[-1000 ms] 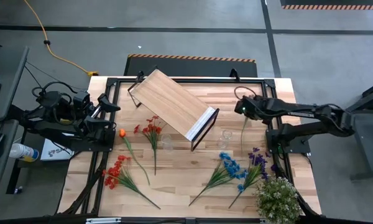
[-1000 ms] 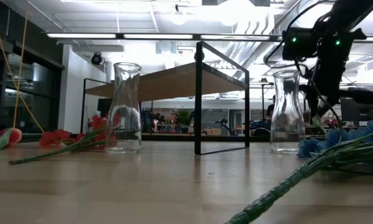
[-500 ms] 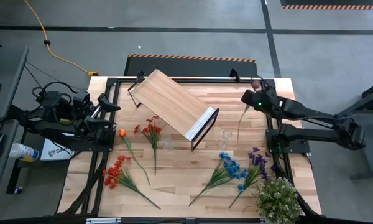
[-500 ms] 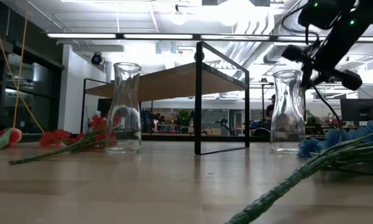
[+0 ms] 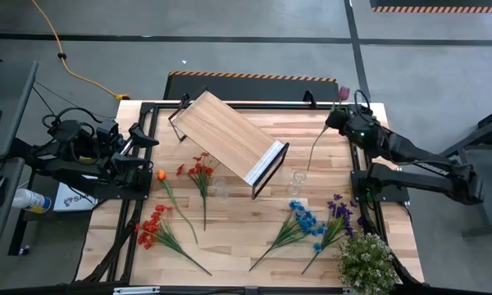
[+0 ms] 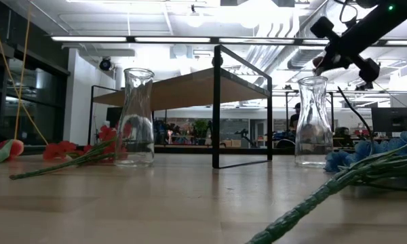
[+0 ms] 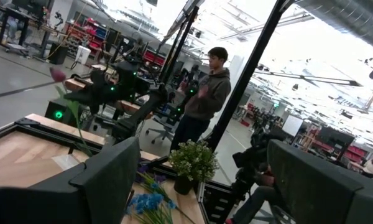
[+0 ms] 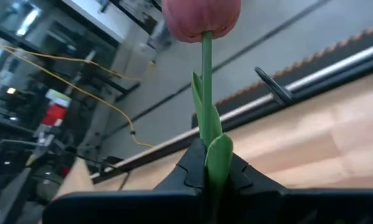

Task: Pick and place flowers into a vace then onto a shelf
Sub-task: Put the red tulip into the right transparent flower vase

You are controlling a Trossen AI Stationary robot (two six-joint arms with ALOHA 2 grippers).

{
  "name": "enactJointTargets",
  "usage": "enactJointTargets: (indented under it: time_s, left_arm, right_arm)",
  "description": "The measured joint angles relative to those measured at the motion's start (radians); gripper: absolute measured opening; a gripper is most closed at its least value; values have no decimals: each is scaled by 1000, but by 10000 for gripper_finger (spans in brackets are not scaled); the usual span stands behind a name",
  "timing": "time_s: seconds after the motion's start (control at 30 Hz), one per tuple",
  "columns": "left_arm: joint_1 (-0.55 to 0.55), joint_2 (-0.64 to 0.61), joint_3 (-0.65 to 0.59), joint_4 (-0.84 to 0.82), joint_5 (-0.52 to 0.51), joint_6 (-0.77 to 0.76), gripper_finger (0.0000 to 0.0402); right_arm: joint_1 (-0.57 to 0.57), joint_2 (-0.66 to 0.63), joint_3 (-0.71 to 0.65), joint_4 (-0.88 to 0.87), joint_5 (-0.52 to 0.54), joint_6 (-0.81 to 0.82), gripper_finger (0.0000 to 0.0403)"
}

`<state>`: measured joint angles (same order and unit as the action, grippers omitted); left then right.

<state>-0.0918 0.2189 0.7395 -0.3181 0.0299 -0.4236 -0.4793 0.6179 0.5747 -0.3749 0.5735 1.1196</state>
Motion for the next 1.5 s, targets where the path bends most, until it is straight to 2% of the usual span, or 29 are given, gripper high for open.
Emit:
enactJointTargets:
  time_s: [0.23, 0.4, 0.67, 0.8, 1.0, 1.13, 1.3, 1.43, 1.5]
  left_arm:
    - [0, 0, 0, 0, 0, 0, 386]
    - [0, 0, 0, -2, 1, 0, 386]
    - [0, 0, 0, -39, 6, -2, 386]
    - [0, 0, 0, -57, 6, -4, 386]
    - [0, 0, 0, -56, 5, -4, 386]
    - [0, 0, 0, -61, 3, -4, 386]
    - [0, 0, 0, -84, 2, -5, 386]
    - [0, 0, 0, -88, 0, -6, 386]
    - [0, 0, 0, -95, 0, -6, 386]
  right_arm:
    - [2, -47, 0, 144, -10, -88, 1]
    - [2, -72, 14, 285, -64, -187, 1]
    - [10, -59, 216, 270, -197, -396, 0]
    - [64, -37, 342, 177, -216, -494, 0]
    - [174, 24, 494, -10, -189, -569, 0]
    - [255, 60, 520, -5, -186, -607, 0]
    - [362, 105, 496, 78, -126, -667, 0]
    - [447, 131, 471, 144, -57, -734, 0]
    - [492, 138, 468, 142, 10, -746, 0]
